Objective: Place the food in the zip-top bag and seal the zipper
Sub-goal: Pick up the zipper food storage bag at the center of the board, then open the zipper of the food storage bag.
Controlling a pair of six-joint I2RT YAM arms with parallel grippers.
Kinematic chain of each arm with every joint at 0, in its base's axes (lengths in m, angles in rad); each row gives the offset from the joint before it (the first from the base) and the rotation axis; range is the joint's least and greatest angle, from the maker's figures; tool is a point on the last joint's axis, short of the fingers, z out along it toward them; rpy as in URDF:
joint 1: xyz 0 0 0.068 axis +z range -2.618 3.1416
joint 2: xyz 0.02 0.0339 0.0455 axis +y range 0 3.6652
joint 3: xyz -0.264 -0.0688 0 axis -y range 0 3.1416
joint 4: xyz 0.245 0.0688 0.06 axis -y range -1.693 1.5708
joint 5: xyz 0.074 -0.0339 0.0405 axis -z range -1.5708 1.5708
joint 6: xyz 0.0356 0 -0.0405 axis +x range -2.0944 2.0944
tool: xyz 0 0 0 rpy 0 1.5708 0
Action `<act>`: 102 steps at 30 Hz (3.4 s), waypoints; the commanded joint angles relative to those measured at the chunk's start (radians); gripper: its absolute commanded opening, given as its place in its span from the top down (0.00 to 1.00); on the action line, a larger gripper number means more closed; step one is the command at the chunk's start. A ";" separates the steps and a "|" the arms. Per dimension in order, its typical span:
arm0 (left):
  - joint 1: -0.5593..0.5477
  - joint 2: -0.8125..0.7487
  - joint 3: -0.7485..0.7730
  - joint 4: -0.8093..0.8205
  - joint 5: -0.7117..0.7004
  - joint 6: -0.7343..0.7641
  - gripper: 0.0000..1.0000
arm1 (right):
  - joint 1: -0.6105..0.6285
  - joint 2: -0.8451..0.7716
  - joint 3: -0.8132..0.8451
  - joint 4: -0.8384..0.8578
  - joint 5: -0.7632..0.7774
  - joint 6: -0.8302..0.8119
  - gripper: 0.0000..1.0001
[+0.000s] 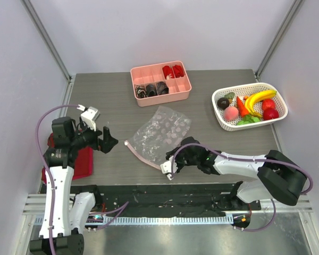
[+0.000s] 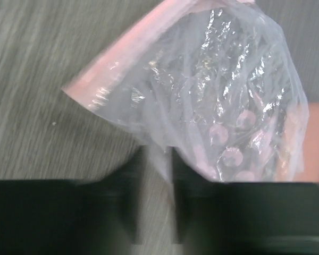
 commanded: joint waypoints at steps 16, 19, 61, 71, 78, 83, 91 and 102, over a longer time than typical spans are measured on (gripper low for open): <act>-0.009 -0.114 -0.033 -0.035 0.248 0.347 0.00 | -0.003 -0.418 0.264 -0.136 -0.023 0.520 0.99; -0.017 -0.135 -0.028 -0.035 0.314 0.311 0.01 | -0.002 -0.419 0.307 -0.146 0.003 0.571 0.99; -0.167 -0.134 -0.186 0.400 0.214 0.044 0.36 | 0.000 -0.255 0.543 -0.159 -0.092 0.717 0.99; -0.282 -0.065 -0.215 0.527 0.096 -0.007 0.44 | 0.000 -0.244 0.568 -0.161 -0.116 0.726 0.99; -0.282 -0.074 -0.128 0.490 0.196 -0.165 1.00 | 0.000 -0.218 0.562 -0.114 -0.043 0.708 0.99; -0.282 -0.149 0.067 0.237 0.025 -0.239 1.00 | 0.001 -0.103 0.622 -0.009 0.055 0.786 0.55; -0.282 -0.091 0.360 -0.227 -0.457 -0.206 1.00 | -0.015 -0.059 0.772 -0.102 0.229 0.973 0.13; -0.296 0.082 0.273 -0.229 -0.464 -0.283 1.00 | -0.043 -0.281 0.585 -0.400 0.246 1.327 0.15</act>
